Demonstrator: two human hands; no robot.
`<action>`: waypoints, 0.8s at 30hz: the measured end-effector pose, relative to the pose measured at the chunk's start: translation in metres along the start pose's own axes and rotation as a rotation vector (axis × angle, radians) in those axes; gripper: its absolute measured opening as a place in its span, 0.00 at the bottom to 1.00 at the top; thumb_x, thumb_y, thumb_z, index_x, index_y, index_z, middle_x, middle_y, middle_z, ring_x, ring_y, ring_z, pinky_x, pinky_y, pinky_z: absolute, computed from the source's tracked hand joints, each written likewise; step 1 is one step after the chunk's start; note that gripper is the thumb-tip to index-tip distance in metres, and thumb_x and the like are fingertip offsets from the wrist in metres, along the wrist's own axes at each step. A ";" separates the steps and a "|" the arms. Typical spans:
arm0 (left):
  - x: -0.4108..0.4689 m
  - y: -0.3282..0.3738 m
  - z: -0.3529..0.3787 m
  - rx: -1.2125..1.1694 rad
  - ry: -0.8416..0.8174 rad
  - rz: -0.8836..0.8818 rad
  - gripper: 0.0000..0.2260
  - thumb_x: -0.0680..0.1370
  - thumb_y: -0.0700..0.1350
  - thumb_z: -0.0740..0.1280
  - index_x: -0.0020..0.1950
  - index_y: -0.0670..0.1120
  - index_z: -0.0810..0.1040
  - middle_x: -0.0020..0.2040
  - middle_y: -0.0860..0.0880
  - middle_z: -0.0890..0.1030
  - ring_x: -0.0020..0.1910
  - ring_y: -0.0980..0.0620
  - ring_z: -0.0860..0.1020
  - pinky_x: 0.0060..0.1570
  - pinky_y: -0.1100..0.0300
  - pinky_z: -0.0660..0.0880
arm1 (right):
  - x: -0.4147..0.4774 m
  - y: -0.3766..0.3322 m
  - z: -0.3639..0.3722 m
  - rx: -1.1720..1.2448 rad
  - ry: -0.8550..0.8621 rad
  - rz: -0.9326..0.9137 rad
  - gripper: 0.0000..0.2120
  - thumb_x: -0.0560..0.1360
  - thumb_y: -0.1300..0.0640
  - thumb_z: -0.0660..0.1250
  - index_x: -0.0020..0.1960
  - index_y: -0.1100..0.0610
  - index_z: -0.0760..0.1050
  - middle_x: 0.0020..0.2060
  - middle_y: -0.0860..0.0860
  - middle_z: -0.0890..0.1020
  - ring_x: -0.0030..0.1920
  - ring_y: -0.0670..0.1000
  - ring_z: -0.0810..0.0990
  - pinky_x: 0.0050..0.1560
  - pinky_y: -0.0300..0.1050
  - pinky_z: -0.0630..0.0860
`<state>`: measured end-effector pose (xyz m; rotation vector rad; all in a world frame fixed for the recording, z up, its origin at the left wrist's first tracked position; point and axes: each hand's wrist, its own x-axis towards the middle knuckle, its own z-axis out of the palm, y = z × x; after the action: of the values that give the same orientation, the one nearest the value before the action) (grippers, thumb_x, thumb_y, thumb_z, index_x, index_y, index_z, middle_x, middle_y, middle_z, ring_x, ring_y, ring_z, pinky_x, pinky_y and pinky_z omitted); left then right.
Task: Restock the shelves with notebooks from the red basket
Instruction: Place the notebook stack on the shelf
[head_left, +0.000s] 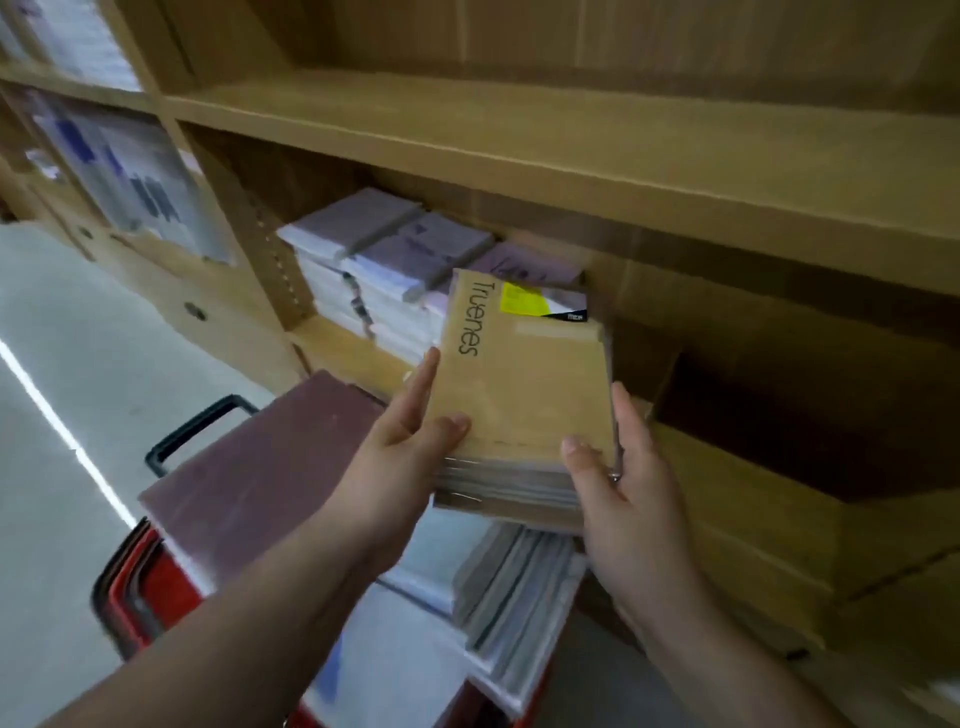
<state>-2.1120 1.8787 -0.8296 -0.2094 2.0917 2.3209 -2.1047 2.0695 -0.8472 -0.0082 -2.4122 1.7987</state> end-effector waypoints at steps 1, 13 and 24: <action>0.019 -0.003 0.010 0.003 -0.067 -0.021 0.30 0.78 0.43 0.67 0.79 0.58 0.66 0.71 0.53 0.77 0.67 0.50 0.77 0.65 0.50 0.73 | 0.007 0.007 -0.004 -0.004 0.058 0.021 0.31 0.81 0.50 0.65 0.81 0.46 0.57 0.74 0.44 0.69 0.71 0.46 0.70 0.73 0.52 0.69; 0.165 -0.014 0.089 0.493 -0.305 -0.045 0.13 0.84 0.46 0.63 0.65 0.41 0.74 0.43 0.45 0.80 0.34 0.47 0.82 0.29 0.58 0.76 | 0.100 0.078 -0.031 0.049 0.285 0.145 0.10 0.81 0.45 0.64 0.55 0.52 0.75 0.52 0.51 0.81 0.54 0.54 0.81 0.58 0.57 0.78; 0.159 -0.039 0.049 1.423 -0.217 0.802 0.39 0.65 0.75 0.65 0.70 0.54 0.78 0.62 0.46 0.81 0.61 0.42 0.76 0.60 0.49 0.74 | 0.100 0.143 -0.060 0.214 -0.080 -0.008 0.56 0.61 0.54 0.82 0.81 0.48 0.56 0.73 0.43 0.70 0.72 0.42 0.70 0.65 0.36 0.72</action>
<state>-2.2708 1.9186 -0.8799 0.9360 3.3074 0.3097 -2.2083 2.1762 -0.9566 0.0957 -2.2534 2.0809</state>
